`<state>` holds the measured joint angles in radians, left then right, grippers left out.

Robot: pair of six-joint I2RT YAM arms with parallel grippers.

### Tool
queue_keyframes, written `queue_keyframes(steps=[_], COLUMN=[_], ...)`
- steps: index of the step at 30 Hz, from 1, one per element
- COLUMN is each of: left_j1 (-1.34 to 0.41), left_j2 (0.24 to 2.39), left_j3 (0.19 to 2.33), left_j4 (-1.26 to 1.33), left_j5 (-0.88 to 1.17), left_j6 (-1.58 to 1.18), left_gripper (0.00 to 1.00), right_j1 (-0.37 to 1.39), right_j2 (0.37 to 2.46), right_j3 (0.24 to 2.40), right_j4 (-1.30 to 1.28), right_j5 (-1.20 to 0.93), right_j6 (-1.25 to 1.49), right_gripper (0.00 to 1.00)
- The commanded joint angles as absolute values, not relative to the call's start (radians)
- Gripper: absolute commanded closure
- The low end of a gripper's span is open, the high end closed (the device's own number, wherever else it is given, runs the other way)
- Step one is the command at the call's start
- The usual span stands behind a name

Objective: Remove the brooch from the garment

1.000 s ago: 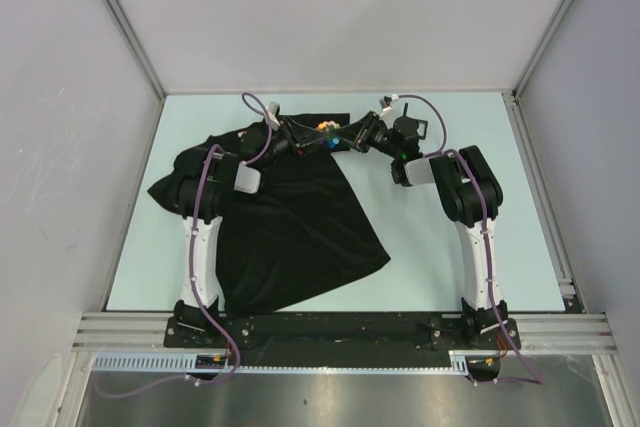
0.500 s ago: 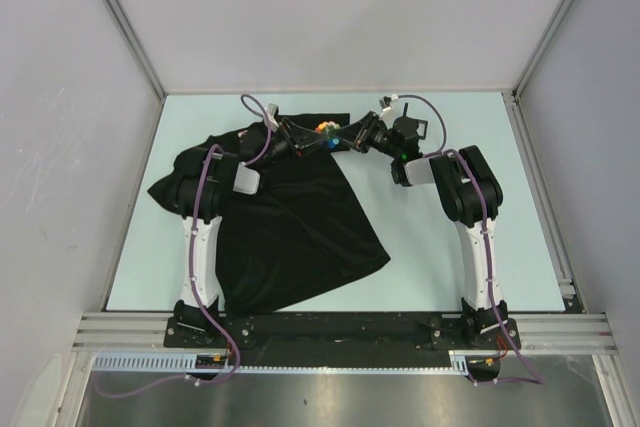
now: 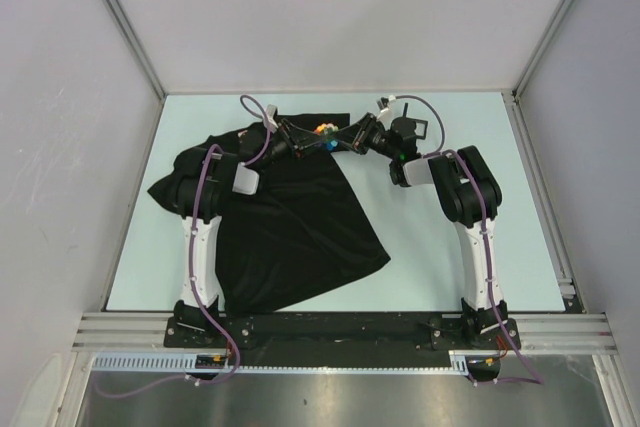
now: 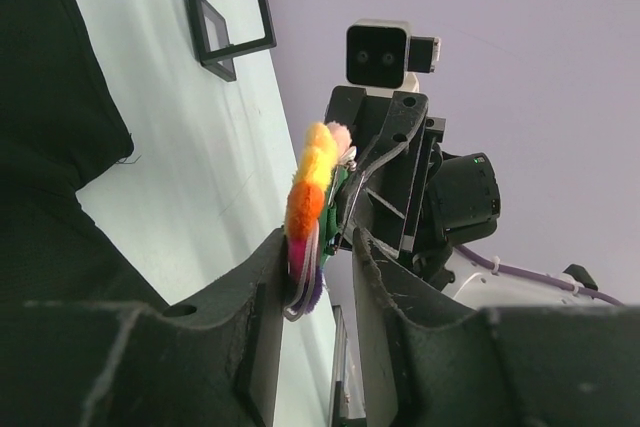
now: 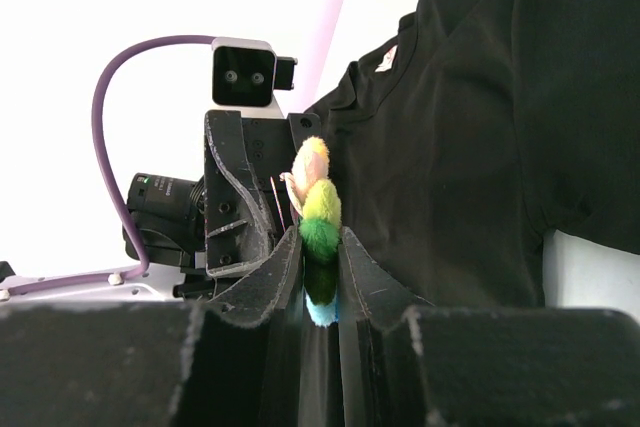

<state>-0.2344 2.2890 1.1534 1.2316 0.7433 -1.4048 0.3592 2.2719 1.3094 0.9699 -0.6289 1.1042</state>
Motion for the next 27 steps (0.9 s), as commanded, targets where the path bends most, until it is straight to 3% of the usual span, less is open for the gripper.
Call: queue_keyframes(steps=[1,7,21,27], left_j1=[-0.23,-0.227,-0.229,-0.226], left_j2=[2.246,2.246,2.266,2.255], left_j3=[1.147,1.146,1.178,1.175], left_j4=[1.282,1.29,1.305,1.322], left_j5=[0.726,0.727,0.765,0.776], left_j6=[-1.382,-1.387,-1.408,-1.41], left_gripper=[0.64,0.64,0.75,0.64], right_j1=[0.367,0.367,0.371,0.367], right_j2=[2.238,2.237,2.252,2.253], right_j3=[1.319,1.319,1.341,1.341], right_j4=[0.979,0.98,0.982,0.98], right_j5=[-0.634,-0.637,-0.664,-0.667], right_j6=[1.078,1.077,1.072,1.075], right_gripper=[1.0,1.0,1.0,1.0])
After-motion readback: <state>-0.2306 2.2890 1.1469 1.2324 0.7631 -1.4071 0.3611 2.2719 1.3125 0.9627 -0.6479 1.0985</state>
